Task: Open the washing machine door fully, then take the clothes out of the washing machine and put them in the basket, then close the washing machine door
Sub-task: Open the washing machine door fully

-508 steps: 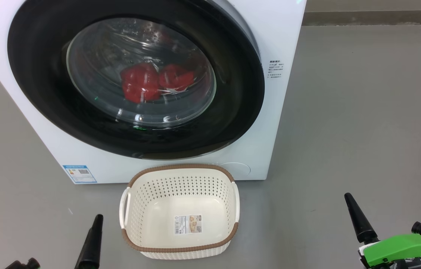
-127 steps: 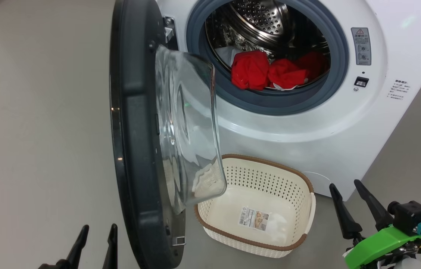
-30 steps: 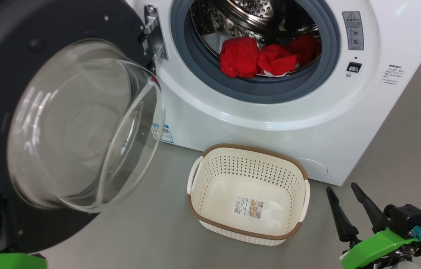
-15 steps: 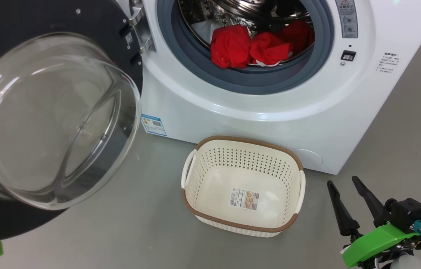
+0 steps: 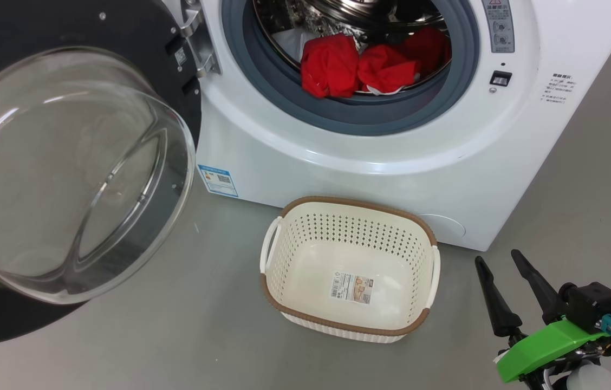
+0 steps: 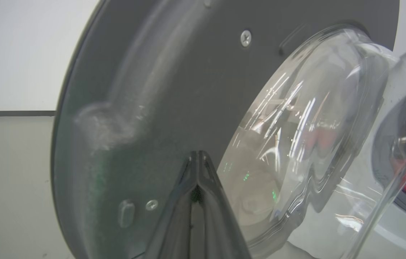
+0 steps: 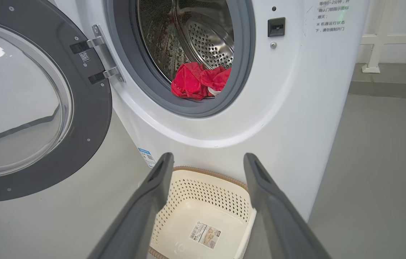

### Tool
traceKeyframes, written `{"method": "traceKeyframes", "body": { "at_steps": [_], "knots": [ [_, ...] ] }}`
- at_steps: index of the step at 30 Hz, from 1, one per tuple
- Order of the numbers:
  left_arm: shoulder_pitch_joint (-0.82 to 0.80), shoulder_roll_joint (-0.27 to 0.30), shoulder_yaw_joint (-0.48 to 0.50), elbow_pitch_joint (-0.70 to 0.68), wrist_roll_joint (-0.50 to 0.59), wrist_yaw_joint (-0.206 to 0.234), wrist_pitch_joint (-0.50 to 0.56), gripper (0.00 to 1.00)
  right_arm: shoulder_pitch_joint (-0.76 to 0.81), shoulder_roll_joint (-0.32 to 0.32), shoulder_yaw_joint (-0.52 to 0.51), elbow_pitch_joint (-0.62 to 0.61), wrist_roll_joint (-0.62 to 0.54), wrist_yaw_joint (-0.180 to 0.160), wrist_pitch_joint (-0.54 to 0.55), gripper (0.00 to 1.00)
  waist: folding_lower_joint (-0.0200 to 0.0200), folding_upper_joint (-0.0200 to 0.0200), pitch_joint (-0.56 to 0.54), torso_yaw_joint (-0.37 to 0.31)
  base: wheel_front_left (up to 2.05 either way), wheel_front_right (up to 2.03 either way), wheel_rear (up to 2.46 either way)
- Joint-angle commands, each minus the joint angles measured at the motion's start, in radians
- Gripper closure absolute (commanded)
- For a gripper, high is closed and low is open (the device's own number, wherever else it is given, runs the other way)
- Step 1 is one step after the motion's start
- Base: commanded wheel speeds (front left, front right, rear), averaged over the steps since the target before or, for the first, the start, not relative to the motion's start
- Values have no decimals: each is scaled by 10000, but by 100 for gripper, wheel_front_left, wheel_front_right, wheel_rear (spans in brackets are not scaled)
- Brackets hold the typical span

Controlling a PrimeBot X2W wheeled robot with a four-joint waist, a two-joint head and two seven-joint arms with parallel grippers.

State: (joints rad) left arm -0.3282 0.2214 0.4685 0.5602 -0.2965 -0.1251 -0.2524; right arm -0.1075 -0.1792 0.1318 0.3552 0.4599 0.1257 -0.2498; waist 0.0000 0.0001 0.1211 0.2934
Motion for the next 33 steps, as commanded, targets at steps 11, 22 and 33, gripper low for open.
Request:
{"method": "traceKeyframes", "body": {
  "at_steps": [11,22,33],
  "knots": [
    [565,-224,34,-1003,-113,-52,-93,55,-267,-22,123,-280,-143,50,-120,0,0,-1,-78,-7,0,0,0],
    [1978,-716,-1495,-2675,-402,-54,-93,0,-247,33,39,-355,-97,50,-120,0,0,-1,-195,-267,0,0,0],
    [2832,-476,-3088,-4083,-701,-55,-93,0,-255,125,-297,-534,-140,50,-120,0,0,-1,-121,-1322,0,0,0]
  ]
}}
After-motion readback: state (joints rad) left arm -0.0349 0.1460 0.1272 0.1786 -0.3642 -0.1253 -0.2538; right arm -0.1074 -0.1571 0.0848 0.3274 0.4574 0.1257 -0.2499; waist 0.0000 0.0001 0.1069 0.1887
